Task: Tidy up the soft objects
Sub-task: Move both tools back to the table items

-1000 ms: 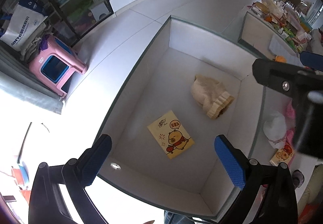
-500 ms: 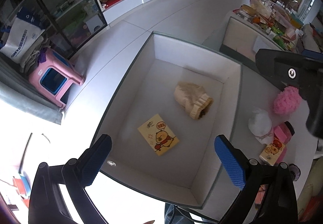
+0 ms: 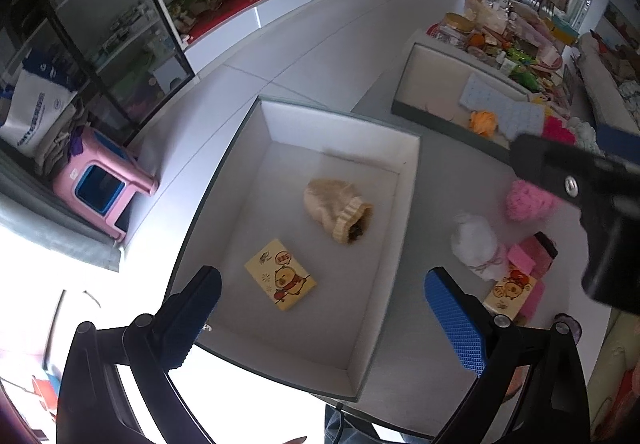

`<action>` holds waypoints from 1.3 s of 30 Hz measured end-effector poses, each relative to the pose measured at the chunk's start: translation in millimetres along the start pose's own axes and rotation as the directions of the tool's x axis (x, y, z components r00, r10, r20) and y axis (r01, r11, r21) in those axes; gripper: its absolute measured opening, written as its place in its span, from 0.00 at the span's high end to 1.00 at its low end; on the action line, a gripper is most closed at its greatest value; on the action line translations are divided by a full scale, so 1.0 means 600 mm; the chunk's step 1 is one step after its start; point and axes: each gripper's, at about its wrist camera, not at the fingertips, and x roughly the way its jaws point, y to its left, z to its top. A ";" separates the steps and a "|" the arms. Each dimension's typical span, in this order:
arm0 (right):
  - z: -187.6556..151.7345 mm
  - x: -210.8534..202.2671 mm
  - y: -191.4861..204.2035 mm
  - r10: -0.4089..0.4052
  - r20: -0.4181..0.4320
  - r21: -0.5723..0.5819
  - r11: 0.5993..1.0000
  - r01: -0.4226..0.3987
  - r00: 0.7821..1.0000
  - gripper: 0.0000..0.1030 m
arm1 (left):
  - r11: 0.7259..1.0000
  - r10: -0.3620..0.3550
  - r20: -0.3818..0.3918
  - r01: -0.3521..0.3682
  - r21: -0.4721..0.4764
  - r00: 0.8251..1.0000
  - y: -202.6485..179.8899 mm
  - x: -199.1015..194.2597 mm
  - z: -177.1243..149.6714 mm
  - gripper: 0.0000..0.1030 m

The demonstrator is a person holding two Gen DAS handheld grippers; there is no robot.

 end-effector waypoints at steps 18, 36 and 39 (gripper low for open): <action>-0.123 -0.033 -0.194 -0.026 -0.064 0.307 0.951 0.044 0.998 0.00 | 0.988 -0.030 0.032 0.024 0.154 0.999 -0.108 -0.044 0.015 0.01; -0.195 -0.044 -0.290 -0.036 -0.085 0.440 0.895 0.070 0.996 0.00 | 0.957 -0.035 0.030 0.025 0.289 0.999 -0.207 -0.053 0.005 0.01; -0.217 -0.037 -0.307 -0.045 -0.108 0.462 0.883 0.090 0.993 0.00 | 0.950 -0.041 0.008 0.036 0.311 0.999 -0.219 -0.044 -0.002 0.01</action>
